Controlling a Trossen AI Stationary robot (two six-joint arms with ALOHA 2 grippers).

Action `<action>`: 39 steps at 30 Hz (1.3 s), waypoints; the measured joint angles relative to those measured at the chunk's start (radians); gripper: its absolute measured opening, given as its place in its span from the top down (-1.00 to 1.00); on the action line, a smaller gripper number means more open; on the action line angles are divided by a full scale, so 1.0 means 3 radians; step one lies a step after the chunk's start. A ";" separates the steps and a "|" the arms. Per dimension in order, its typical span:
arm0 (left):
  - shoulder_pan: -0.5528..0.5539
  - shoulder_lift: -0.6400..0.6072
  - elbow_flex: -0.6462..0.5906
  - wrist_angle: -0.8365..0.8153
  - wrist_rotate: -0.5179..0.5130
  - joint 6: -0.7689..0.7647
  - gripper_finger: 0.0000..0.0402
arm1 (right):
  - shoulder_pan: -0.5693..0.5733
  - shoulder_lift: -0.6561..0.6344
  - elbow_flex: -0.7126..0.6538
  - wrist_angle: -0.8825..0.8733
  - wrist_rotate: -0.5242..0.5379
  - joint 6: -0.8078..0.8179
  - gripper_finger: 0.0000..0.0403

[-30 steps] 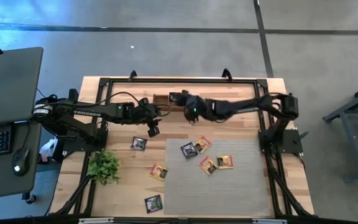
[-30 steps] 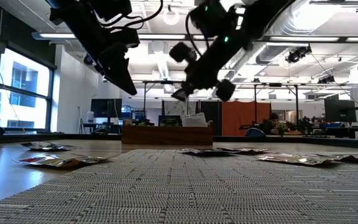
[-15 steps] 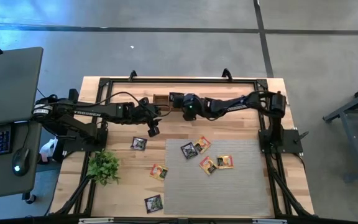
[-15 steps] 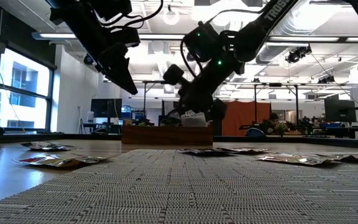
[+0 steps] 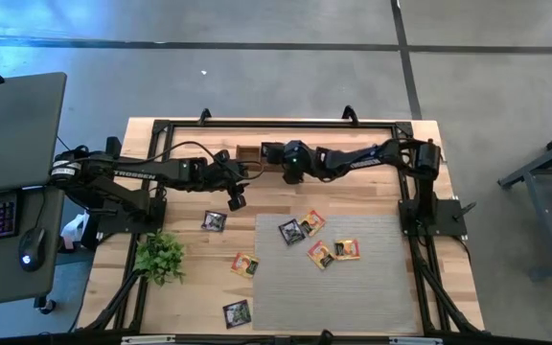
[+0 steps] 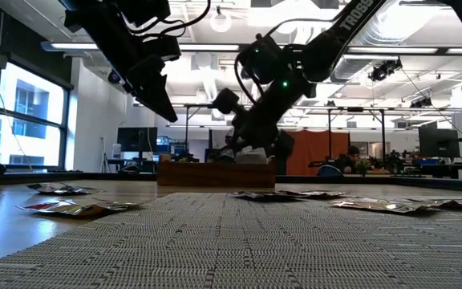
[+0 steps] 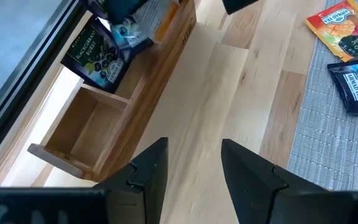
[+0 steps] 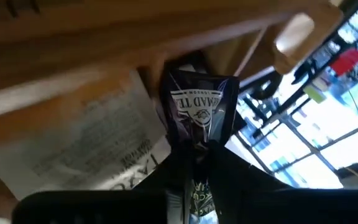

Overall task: Pick & Place Tea
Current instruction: Put the black tea bag into the middle section of the wooden organizer

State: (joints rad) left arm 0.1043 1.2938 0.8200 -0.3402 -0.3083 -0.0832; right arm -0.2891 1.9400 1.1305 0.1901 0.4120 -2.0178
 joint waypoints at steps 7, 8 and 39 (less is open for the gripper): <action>0.0000 0.0000 0.0000 -0.0010 0.0001 0.0001 0.27 | -0.0028 -0.0001 0.0000 0.0064 -0.0285 0.0092 0.64; 0.0000 0.0000 0.0000 -0.0011 0.0005 0.0000 0.27 | -0.0026 -0.0003 0.0003 0.0072 -0.0294 0.0134 0.61; 0.0000 -0.0019 0.0000 -0.0249 0.0023 -0.0179 0.27 | 0.0324 -0.0039 0.0003 0.0835 0.0579 0.0698 0.18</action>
State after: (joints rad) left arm 0.1043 1.2882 0.8200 -0.4149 -0.3013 -0.1369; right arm -0.1920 1.9283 1.1313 0.4404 0.5856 -1.8084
